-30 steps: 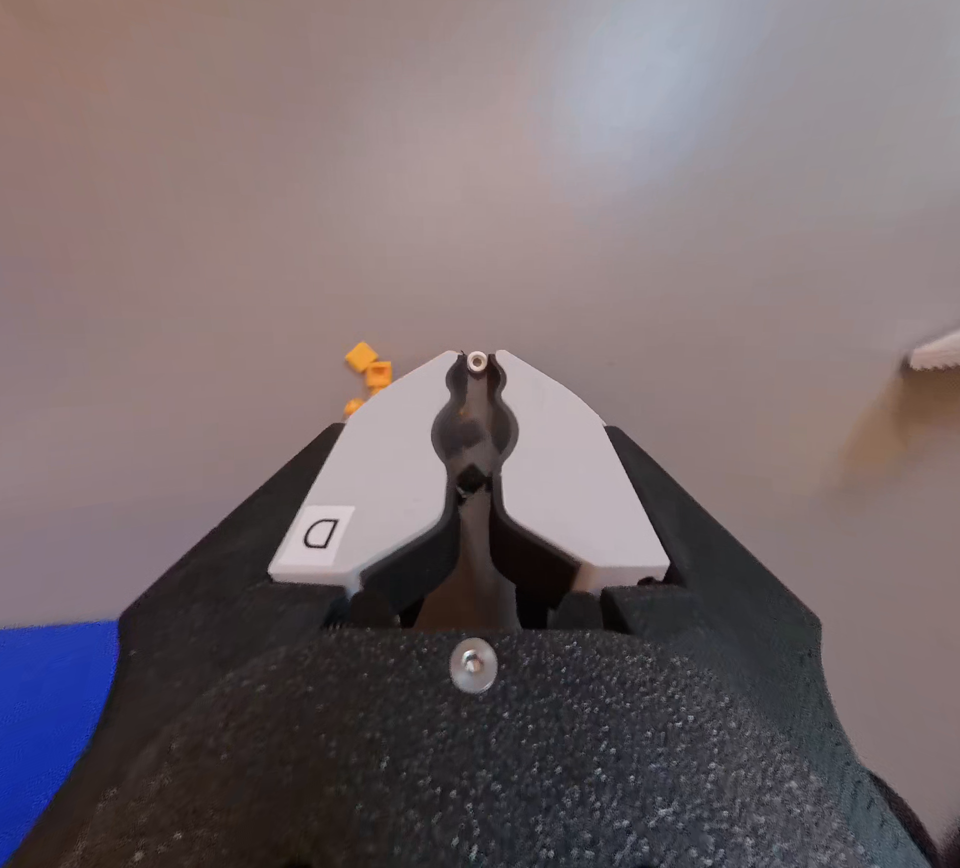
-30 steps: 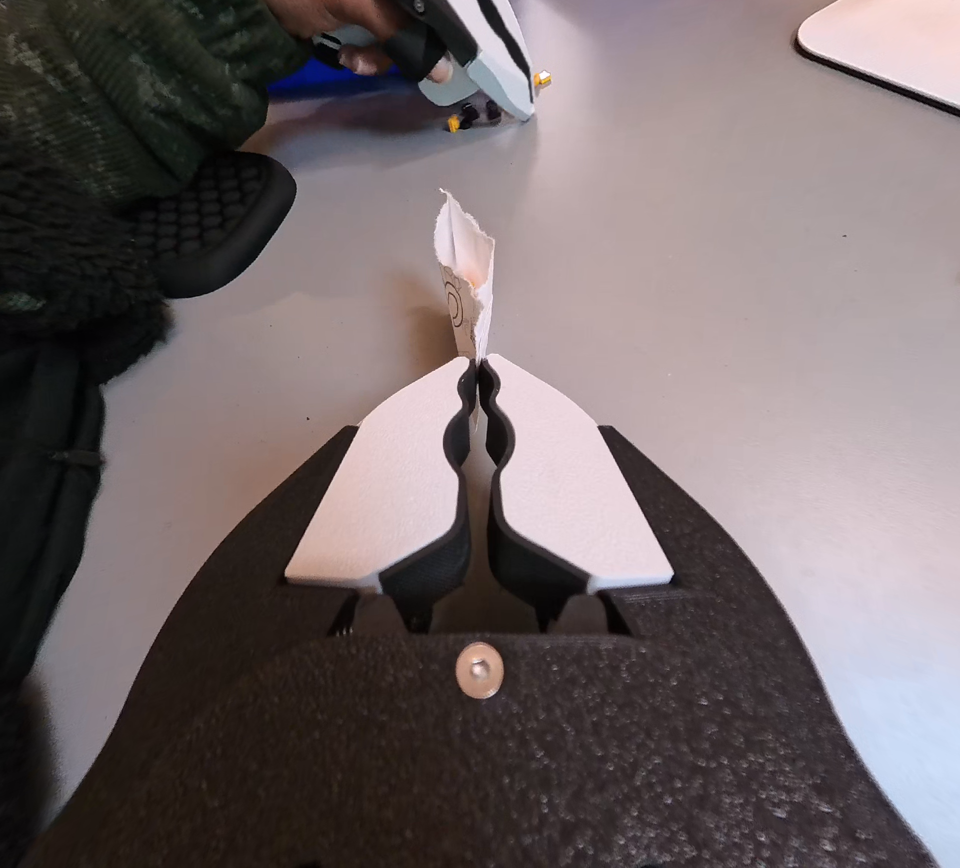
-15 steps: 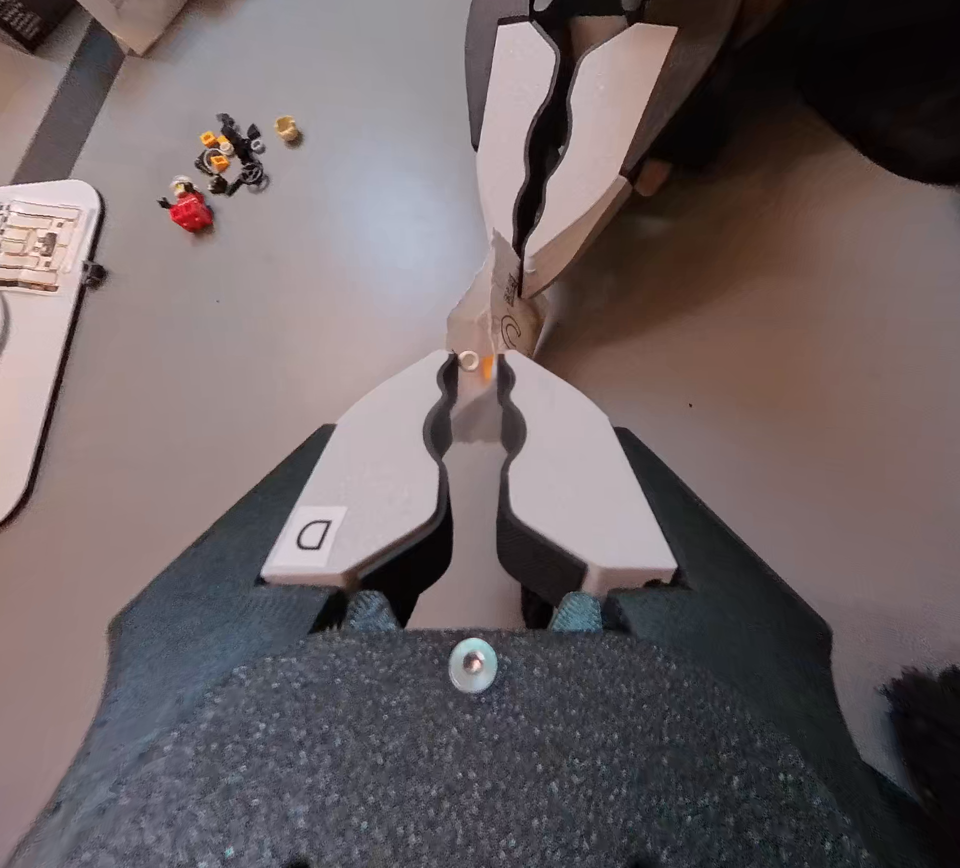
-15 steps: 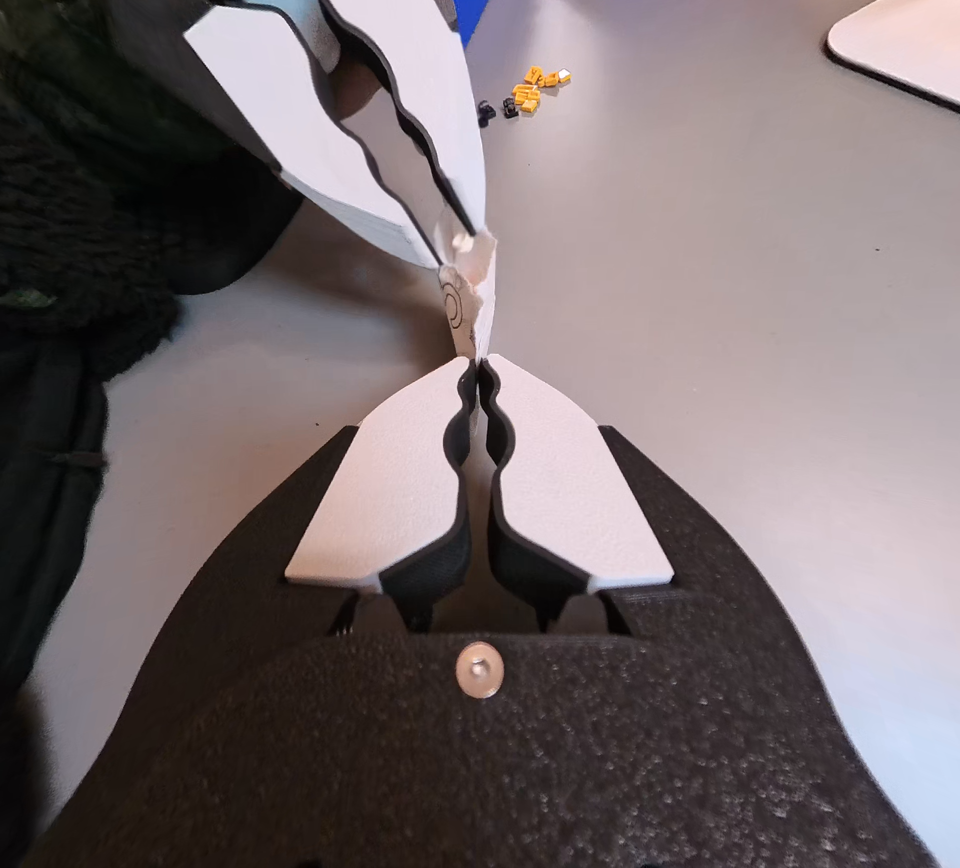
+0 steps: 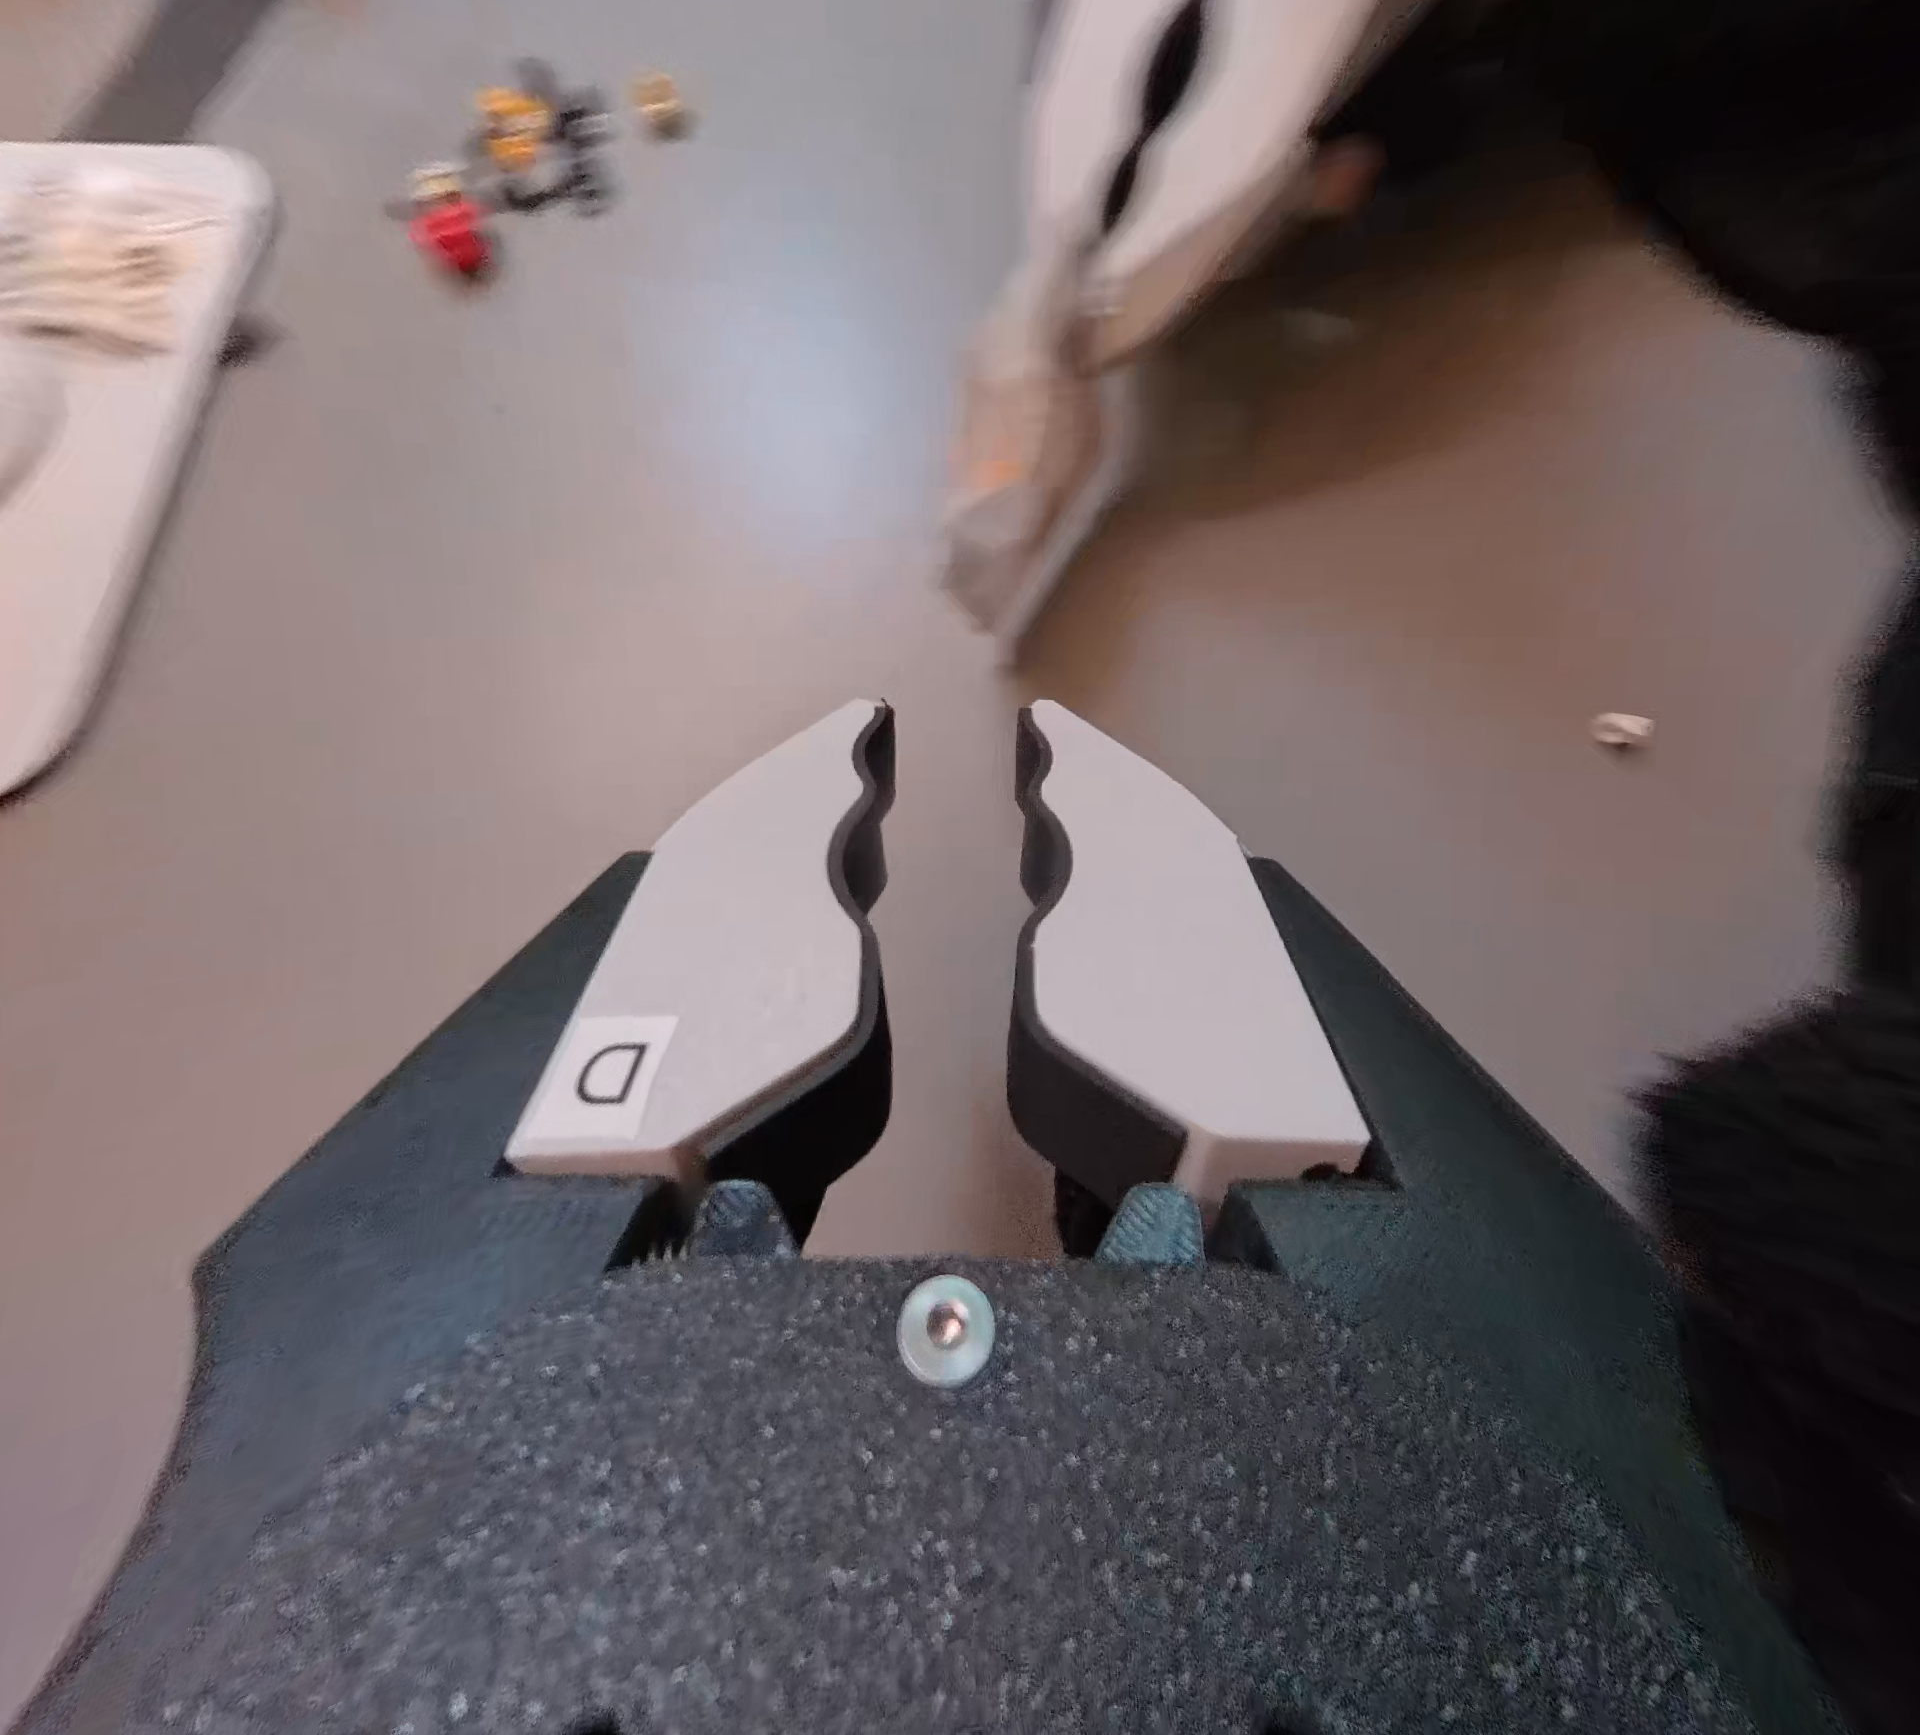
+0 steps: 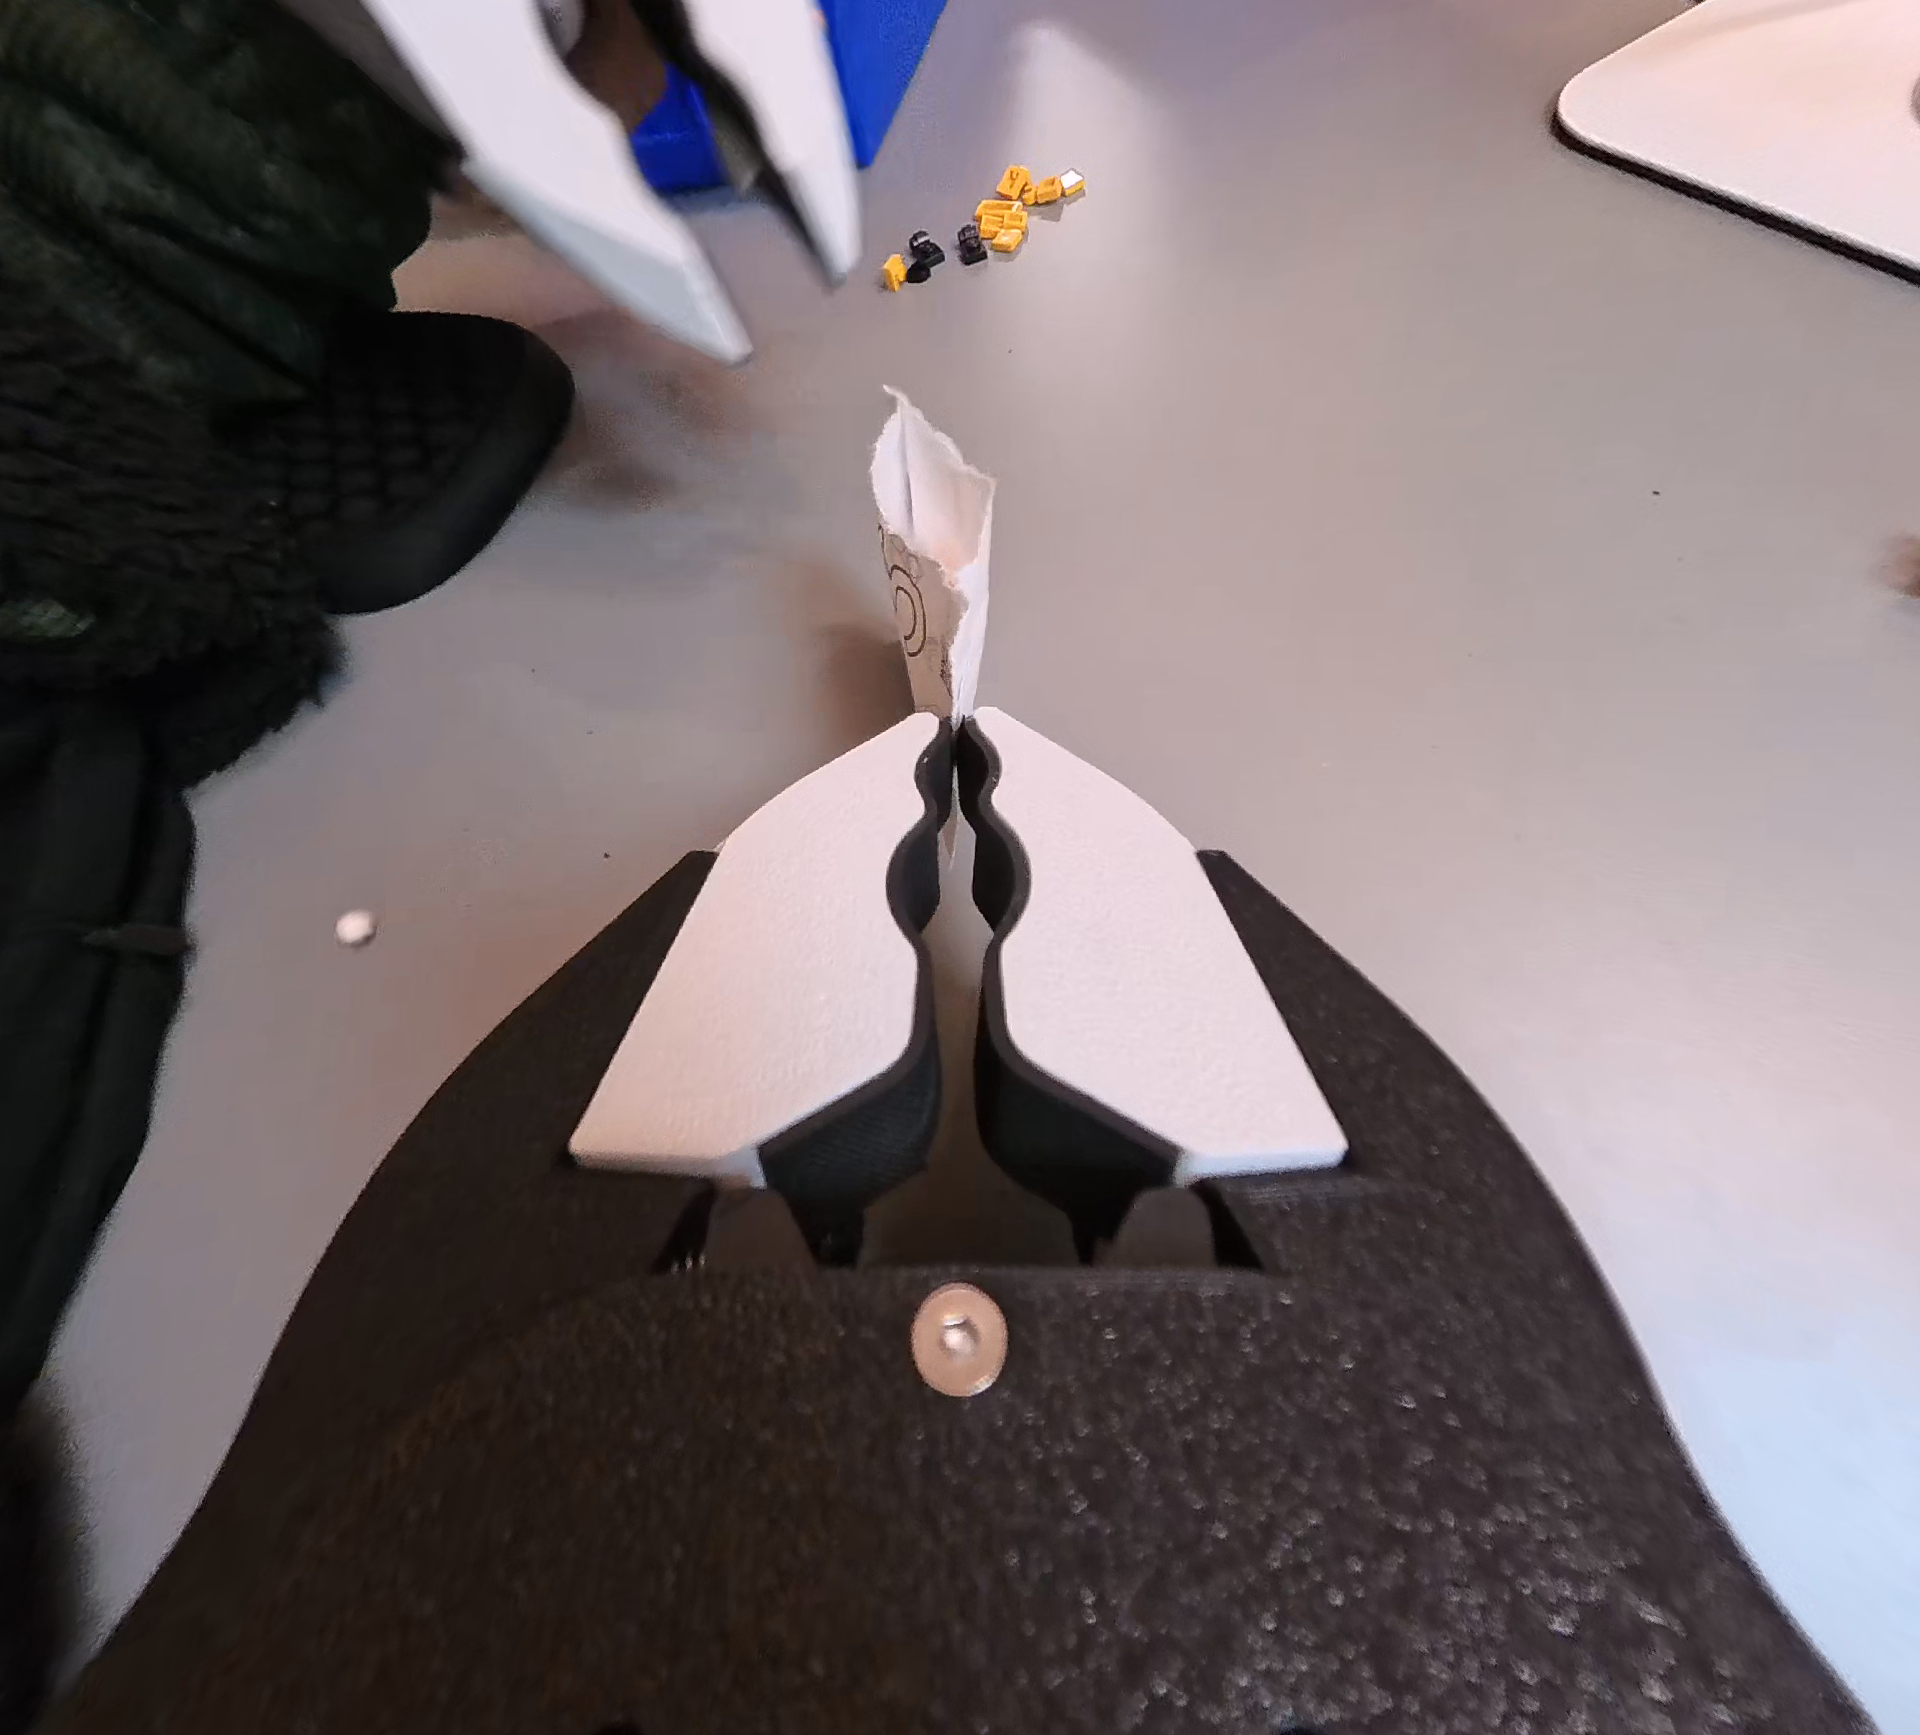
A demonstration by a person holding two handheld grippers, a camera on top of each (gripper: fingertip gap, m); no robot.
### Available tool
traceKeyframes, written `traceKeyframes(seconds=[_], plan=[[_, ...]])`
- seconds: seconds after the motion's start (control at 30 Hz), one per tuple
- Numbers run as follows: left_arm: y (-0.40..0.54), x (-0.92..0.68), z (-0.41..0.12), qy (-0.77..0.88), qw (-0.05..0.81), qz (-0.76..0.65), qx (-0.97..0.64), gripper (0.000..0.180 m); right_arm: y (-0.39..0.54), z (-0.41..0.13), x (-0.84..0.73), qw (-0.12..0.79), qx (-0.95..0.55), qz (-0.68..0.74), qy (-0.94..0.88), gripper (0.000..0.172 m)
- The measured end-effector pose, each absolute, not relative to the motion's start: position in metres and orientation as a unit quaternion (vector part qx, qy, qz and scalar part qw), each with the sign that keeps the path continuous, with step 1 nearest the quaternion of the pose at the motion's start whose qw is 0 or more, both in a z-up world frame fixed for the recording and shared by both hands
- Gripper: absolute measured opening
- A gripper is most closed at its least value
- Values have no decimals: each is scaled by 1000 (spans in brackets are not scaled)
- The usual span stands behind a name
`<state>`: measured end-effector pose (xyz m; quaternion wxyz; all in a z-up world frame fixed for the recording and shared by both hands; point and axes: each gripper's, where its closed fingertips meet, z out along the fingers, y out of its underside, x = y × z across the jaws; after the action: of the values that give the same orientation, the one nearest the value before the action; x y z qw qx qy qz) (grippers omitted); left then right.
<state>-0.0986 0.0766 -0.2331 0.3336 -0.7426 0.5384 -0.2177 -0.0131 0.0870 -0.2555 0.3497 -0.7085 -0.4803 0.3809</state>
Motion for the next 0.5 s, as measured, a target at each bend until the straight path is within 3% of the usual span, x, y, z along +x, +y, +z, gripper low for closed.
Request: traceKeyframes(seconds=[0.23, 0.5], plan=[[-52, -41, -262, 686, 181, -353, -610, 23, 89, -253, -11, 358, -712, 370, -478, 0], [-100, -4, -276, 741, 163, -383, -527, 19, 87, -258, -12, 352, -715, 362, -484, 0]])
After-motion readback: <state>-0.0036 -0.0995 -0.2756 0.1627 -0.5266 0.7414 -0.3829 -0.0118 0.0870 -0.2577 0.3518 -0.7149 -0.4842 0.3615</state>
